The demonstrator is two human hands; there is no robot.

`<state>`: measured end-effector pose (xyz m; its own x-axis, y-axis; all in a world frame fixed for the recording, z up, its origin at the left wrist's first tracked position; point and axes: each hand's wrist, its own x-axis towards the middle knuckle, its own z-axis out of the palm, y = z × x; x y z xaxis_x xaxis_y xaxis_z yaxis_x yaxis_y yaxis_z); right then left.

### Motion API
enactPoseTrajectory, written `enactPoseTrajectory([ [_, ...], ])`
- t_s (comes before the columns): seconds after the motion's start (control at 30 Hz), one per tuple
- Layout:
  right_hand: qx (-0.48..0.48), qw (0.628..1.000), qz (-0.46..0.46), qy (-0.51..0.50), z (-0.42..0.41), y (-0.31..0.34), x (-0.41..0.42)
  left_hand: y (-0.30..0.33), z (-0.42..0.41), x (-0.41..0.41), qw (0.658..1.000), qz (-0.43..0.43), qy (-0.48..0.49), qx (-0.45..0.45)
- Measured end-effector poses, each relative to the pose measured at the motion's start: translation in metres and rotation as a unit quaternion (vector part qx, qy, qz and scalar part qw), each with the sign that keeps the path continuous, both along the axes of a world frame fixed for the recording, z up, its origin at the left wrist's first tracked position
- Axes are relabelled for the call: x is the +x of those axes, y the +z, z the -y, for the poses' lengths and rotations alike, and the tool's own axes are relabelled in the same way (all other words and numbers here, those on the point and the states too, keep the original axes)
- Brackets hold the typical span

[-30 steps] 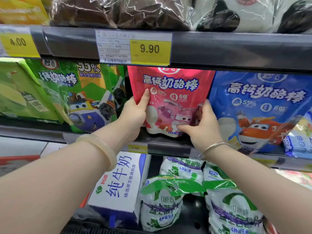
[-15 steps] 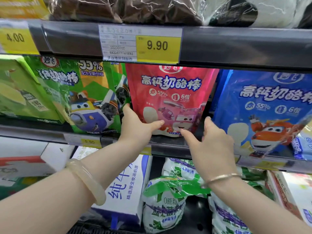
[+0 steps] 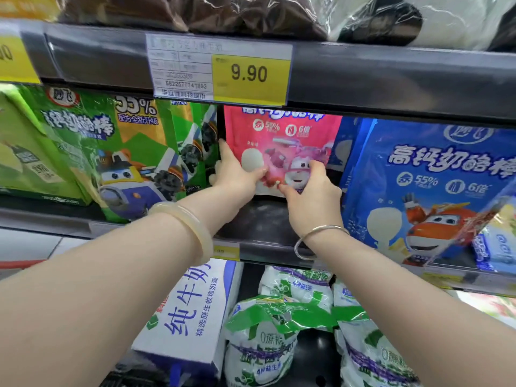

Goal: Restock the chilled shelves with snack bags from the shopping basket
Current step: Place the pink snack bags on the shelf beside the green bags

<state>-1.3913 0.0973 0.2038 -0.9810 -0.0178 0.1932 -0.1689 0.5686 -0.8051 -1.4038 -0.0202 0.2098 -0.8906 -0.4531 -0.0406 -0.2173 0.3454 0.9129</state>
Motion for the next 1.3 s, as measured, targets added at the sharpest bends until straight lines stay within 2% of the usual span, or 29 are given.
enactPoseTrajectory([
  [0.17,0.005,1.000,0.003,-0.002,-0.002,0.001,-0.008,0.003,0.001,-0.009,1.000,0.008,-0.002,-0.005],
  [0.3,-0.029,0.999,0.014,0.015,-0.004,-0.004,-0.003,0.000,0.003,-0.004,1.000,-0.003,-0.013,0.004],
  [0.5,-0.039,0.999,-0.004,0.024,-0.011,-0.009,0.004,-0.004,0.001,0.008,1.000,-0.001,-0.010,0.027],
  [0.7,-0.055,0.998,-0.025,0.016,-0.010,-0.006,0.017,0.004,0.004,0.024,1.000,-0.014,-0.008,0.008],
  [0.9,-0.053,0.997,-0.051,-0.010,-0.012,0.000,0.058,0.008,0.003,0.084,0.994,-0.091,-0.061,0.001],
  [1.07,-0.066,0.996,-0.037,-0.055,-0.020,-0.017,0.129,-0.008,0.009,0.153,0.969,-0.147,-0.179,-0.089],
  [1.17,-0.078,0.994,-0.001,-0.081,-0.028,-0.043,0.172,-0.033,0.004,0.193,0.956,-0.129,-0.245,-0.095],
  [1.3,-0.073,0.989,0.056,-0.114,-0.048,-0.093,0.231,-0.084,-0.013,0.245,0.944,-0.062,-0.313,-0.079],
])
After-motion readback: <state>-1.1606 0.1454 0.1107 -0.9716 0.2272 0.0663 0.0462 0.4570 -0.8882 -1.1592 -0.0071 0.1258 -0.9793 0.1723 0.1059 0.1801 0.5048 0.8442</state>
